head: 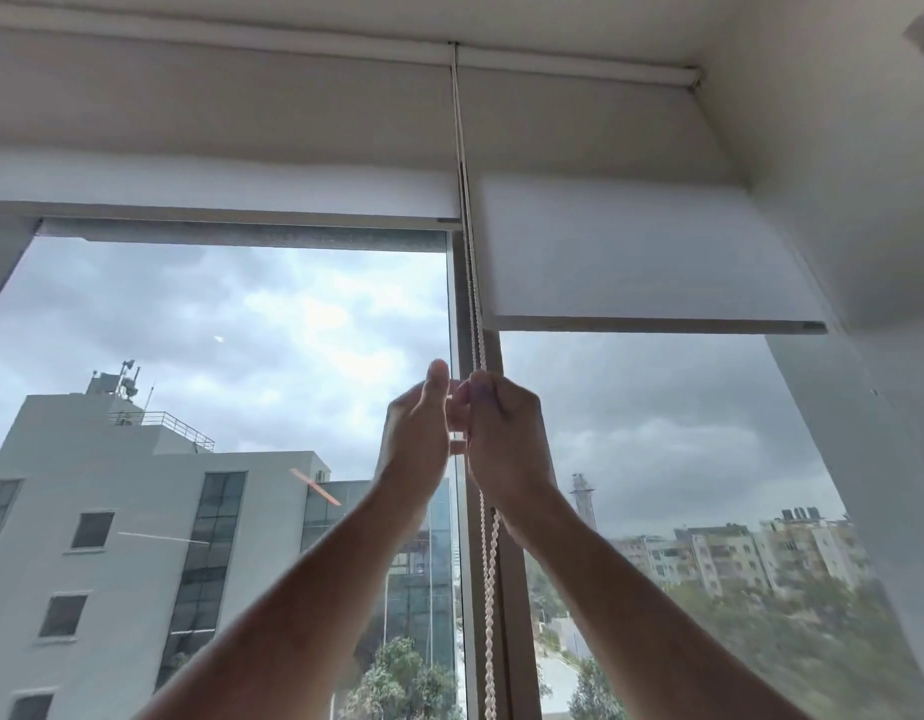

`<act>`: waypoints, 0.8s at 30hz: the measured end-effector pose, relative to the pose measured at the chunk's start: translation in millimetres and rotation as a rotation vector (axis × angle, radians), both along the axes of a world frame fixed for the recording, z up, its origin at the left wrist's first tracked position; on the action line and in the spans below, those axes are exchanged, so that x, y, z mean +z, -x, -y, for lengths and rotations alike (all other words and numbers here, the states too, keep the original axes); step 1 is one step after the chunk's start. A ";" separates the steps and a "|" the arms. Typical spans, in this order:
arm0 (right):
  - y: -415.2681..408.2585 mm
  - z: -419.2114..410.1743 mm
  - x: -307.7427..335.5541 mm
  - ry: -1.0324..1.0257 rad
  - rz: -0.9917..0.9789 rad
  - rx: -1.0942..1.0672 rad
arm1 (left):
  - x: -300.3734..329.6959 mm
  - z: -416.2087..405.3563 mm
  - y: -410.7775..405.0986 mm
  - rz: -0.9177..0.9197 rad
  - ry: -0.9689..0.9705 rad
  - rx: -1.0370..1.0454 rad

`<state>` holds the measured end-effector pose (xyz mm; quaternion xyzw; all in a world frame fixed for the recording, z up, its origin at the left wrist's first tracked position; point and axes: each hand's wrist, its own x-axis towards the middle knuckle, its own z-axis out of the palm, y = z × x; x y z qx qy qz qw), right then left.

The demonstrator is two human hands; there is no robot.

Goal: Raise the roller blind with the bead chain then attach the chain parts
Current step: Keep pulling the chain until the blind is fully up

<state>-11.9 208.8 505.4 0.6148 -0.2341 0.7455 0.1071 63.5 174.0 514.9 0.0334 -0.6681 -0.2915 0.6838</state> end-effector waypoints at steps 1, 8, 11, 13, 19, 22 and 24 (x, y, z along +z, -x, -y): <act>1.0 1.7 -7.3 0.035 -0.023 -0.005 | 7.5 -3.6 -0.6 0.002 0.000 -0.020; 10.2 20.3 -49.4 0.041 -0.059 -0.099 | 50.3 -27.4 15.8 0.056 -0.111 -0.039; 14.8 24.2 -53.2 0.025 -0.089 -0.034 | 51.8 -31.4 30.2 -0.047 -0.228 -0.104; 22.6 26.0 -53.5 -0.034 -0.086 0.068 | 47.5 -32.4 36.3 -0.108 -0.221 -0.081; 51.6 20.8 -48.1 -0.224 0.040 0.308 | 7.4 -25.4 52.7 -0.088 -0.146 0.023; 55.3 15.4 -28.1 -0.264 0.083 0.311 | -17.9 -15.3 58.9 -0.078 -0.121 -0.014; 54.4 12.5 -10.7 -0.277 0.096 0.313 | -28.6 -7.5 57.7 -0.089 -0.087 0.016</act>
